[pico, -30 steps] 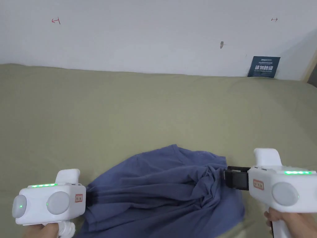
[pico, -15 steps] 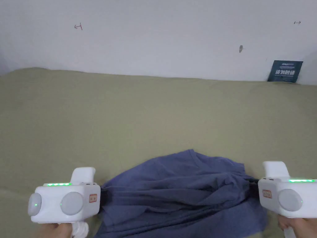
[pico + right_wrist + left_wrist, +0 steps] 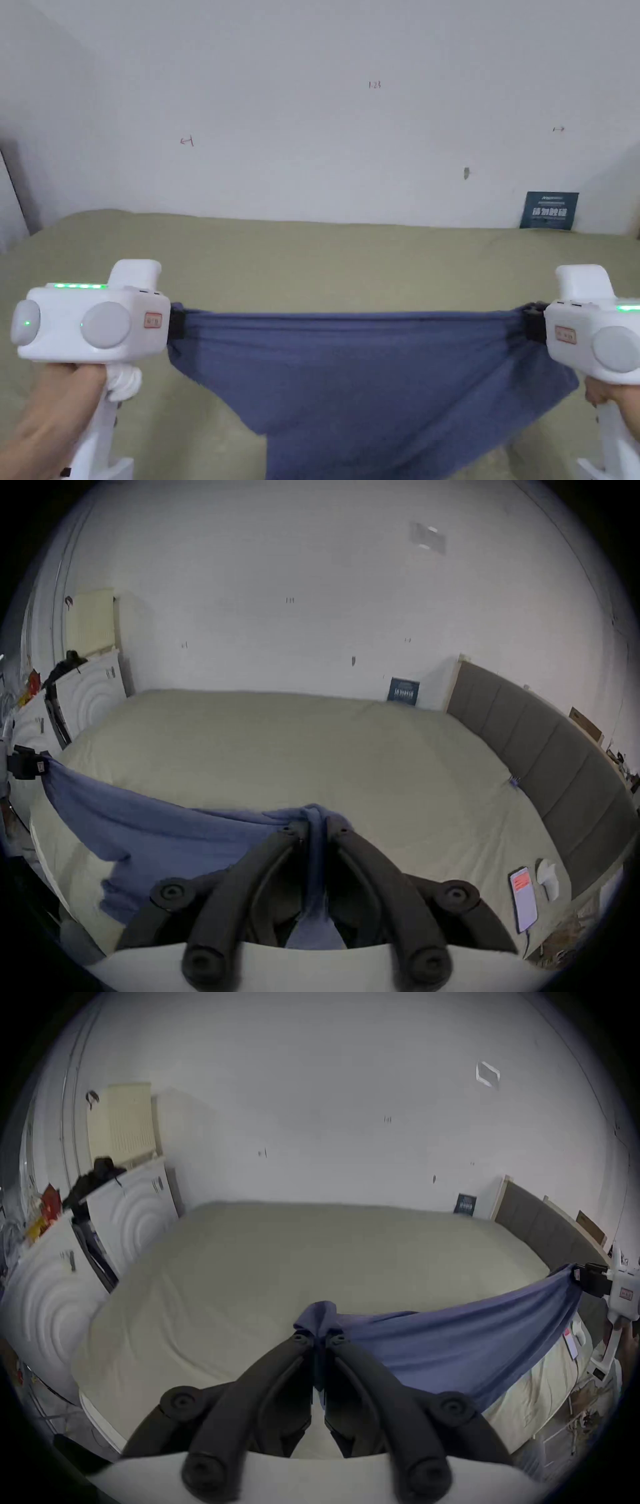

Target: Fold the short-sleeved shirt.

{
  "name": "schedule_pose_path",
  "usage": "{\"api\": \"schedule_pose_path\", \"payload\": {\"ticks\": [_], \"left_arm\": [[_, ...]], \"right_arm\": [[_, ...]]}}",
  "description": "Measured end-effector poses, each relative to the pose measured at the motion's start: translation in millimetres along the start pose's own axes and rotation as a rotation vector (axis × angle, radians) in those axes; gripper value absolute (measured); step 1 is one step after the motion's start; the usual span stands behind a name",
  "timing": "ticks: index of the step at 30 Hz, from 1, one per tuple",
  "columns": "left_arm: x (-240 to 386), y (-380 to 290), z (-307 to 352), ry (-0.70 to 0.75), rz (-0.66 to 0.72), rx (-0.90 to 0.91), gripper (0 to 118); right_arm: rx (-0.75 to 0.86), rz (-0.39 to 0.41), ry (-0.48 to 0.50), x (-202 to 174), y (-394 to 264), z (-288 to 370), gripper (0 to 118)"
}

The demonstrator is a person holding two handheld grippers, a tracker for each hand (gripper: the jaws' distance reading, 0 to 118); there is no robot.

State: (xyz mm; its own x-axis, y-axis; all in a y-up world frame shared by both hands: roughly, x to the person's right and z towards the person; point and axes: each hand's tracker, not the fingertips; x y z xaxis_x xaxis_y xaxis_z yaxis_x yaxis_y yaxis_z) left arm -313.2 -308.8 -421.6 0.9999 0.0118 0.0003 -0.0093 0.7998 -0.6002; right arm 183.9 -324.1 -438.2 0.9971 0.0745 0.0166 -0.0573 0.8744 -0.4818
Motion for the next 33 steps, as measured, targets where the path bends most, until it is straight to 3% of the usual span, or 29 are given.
{"api": "schedule_pose_path", "payload": {"ticks": [7, 15, 26, 31, 33], "left_arm": [[19.5, 68.0, 48.5, 0.039, -0.020, 0.125, 5], [35.3, 151.3, 40.1, 0.089, -0.025, 0.205, 5], [46.0, 247.4, -42.3, 0.202, -0.041, 0.277, 5], [42.1, 250.2, -101.5, 0.241, -0.040, 0.245, 5], [42.2, 236.5, -126.8, 0.262, -0.070, 0.223, 5]], "right_arm": [[0.118, 0.060, -0.042, -1.3, 72.2, 38.1, 12], [0.172, 0.077, -0.103, -4.0, 156.1, 28.1, 12], [0.220, 0.062, -0.153, -12.2, 241.6, -75.6, 12], [0.203, 0.053, -0.153, -26.3, 236.4, -129.6, 12], [0.169, 0.098, -0.168, -34.6, 216.9, -153.4, 12]]}}
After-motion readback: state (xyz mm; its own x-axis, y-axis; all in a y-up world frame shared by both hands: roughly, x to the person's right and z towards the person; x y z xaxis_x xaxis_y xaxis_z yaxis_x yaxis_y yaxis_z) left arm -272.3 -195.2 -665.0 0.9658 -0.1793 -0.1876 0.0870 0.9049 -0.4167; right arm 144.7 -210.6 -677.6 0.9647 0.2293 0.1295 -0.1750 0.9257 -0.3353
